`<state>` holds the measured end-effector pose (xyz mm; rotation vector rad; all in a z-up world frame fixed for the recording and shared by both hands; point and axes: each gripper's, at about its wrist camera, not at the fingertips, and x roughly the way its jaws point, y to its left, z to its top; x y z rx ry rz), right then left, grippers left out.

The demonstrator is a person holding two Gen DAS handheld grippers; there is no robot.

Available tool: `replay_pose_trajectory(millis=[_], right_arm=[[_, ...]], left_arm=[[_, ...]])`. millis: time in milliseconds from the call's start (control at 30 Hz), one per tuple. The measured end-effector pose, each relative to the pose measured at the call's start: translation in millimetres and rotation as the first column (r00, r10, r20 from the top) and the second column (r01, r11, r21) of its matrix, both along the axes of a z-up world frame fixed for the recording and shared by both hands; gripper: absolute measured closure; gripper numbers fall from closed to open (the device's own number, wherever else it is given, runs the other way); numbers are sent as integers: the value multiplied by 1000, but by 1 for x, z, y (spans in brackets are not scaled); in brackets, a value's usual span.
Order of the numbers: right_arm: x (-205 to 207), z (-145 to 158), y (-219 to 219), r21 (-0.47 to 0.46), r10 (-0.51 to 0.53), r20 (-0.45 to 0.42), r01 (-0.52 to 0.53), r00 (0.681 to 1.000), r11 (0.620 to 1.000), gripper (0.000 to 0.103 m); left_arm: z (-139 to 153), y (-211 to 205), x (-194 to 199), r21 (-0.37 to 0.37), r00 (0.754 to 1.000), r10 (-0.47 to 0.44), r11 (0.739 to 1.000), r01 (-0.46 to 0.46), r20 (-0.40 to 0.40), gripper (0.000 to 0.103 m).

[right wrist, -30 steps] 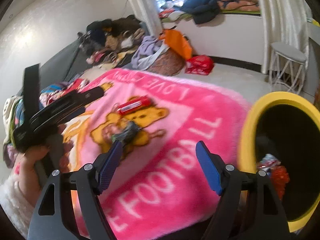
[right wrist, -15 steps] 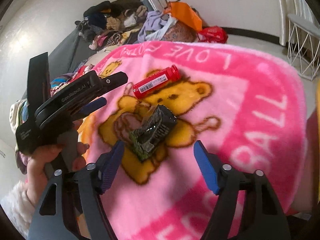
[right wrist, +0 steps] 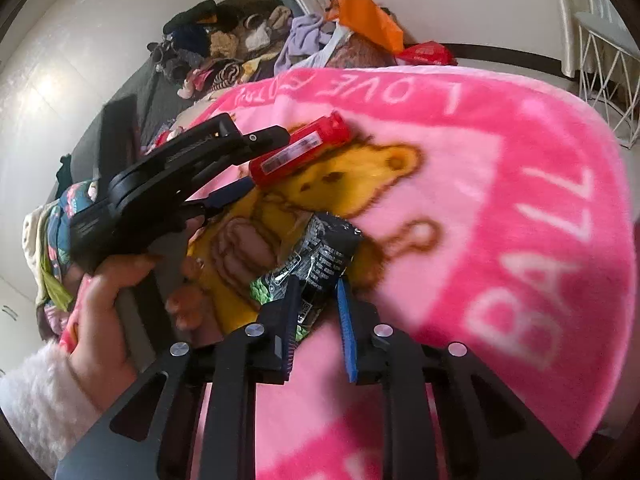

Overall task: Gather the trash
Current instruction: 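Grasp the red cylindrical container with the left tool while the right tool grasps the dark green wrapper, then carry the red container and dark wrapper over the yellow bin with both tools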

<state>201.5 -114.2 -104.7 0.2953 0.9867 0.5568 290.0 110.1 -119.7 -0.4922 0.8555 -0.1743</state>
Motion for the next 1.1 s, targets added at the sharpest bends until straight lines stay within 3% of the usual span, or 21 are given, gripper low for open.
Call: replay_pose_trajectory(millis=[133,267,400,700,1100], right_arm=[[-8,7,-23,54,-40,-12,40,999,998,86],[-16,23,-33,45,-36,34,35,999,998,86],[-24,36,-36,12,-31,92,30,995,999,86],[-29,45,-54,2,-57,127,57,990,998,87],[-39,57,-86,11,-100,178,100,979,995,88]], left_arm=[[-1,-8,3,-1,1000,-19,1000,19,9,33],[-2,-22,4,28,998,-59,998,58,15,60],[0,-36,-3,48,995,-96,994,95,26,67],[6,-75,-31,116,983,-176,979,169,53,74],[21,-112,-70,213,987,-152,967,138,54,77]])
